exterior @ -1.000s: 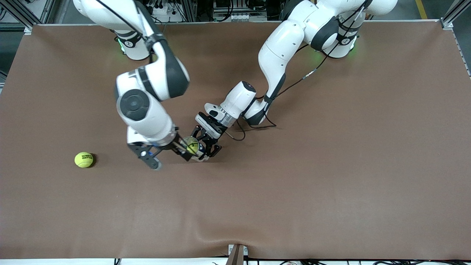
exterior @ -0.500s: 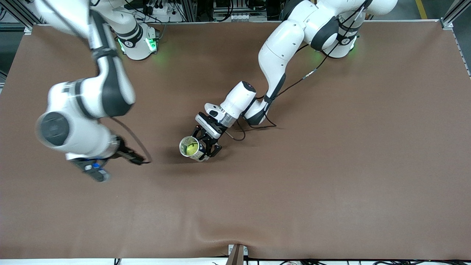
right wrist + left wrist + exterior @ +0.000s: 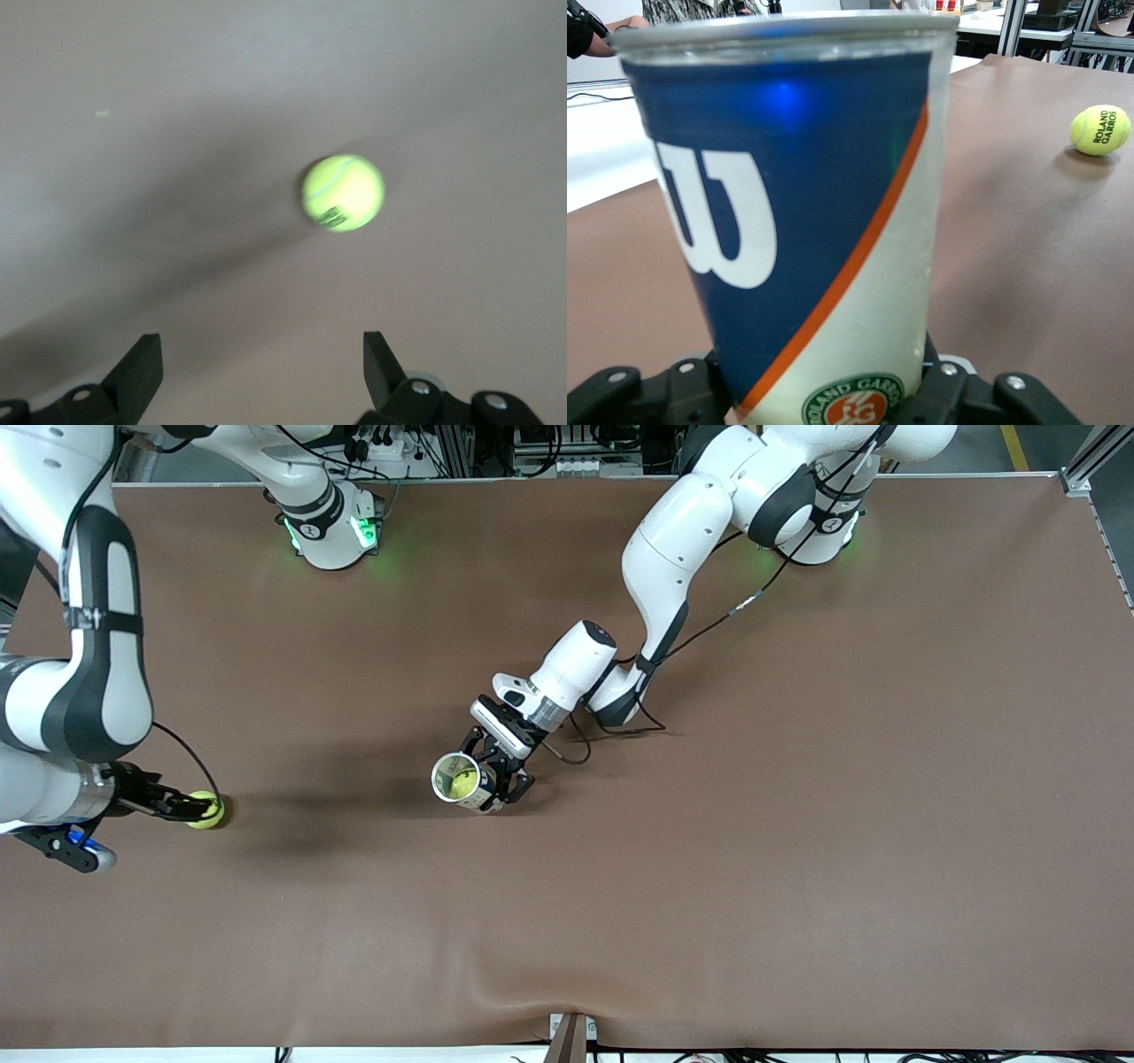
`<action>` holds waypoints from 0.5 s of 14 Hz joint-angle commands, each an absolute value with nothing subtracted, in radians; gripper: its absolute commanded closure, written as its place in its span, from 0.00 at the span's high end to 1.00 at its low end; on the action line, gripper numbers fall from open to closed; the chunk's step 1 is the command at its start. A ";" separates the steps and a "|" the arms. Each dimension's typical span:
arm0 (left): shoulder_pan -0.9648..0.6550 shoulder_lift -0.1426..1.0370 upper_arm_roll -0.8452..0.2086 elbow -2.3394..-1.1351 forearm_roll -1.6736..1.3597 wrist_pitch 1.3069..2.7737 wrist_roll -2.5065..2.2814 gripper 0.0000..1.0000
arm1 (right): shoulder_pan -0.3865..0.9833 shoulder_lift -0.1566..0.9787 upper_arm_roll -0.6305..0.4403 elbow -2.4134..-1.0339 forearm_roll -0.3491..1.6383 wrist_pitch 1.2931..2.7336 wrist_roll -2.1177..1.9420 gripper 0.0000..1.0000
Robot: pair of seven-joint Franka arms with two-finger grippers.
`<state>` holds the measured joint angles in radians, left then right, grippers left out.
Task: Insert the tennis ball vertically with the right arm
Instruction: 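Move the right gripper to the second tennis ball and grasp it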
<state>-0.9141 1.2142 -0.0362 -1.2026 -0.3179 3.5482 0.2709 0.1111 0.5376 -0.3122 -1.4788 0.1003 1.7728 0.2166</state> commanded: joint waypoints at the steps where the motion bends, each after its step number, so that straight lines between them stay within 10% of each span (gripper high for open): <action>1: -0.920 1.227 -0.032 -1.189 -0.333 3.554 0.267 0.77 | 0.069 0.552 -0.295 -1.531 0.058 1.854 0.106 1.00; 7: -0.920 1.226 -0.032 -1.189 -0.333 3.554 0.267 0.76 | 0.055 0.595 -0.293 -1.710 0.025 2.130 -0.120 1.00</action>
